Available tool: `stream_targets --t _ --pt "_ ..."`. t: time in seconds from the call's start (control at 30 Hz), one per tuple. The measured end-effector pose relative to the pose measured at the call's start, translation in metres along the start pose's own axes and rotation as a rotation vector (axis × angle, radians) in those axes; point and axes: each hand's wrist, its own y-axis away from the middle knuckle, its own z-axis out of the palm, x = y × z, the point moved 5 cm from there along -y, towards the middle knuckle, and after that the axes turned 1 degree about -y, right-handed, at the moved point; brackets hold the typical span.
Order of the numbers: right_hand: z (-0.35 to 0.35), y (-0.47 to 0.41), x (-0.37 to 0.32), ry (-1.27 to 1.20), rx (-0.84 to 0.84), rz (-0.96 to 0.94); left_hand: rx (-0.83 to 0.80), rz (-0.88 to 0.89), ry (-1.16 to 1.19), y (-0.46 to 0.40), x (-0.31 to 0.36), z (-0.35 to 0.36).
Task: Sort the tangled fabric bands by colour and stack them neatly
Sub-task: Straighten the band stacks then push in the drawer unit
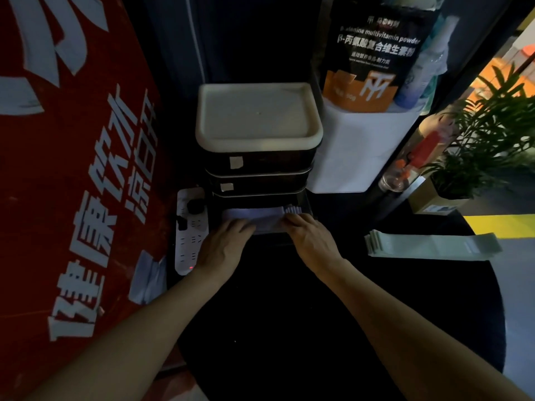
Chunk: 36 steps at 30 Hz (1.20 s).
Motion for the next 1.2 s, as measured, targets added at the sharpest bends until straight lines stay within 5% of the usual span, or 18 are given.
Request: stream_targets --t 0.43,0.63,0.83,1.2 --pt "-0.007 -0.034 0.012 -0.030 0.179 0.093 0.239 -0.058 0.138 -0.038 -0.030 -0.012" --pt "-0.011 -0.039 0.031 -0.146 0.269 0.369 0.494 -0.446 0.293 -0.025 -0.062 -0.023" --pt "-0.012 -0.049 0.046 -0.358 0.256 0.604 0.443 -0.503 0.450 -0.040 -0.077 -0.014" --pt "-0.003 -0.066 0.062 -0.467 0.169 0.719 0.446 -0.561 0.513 -0.054 -0.092 -0.007"
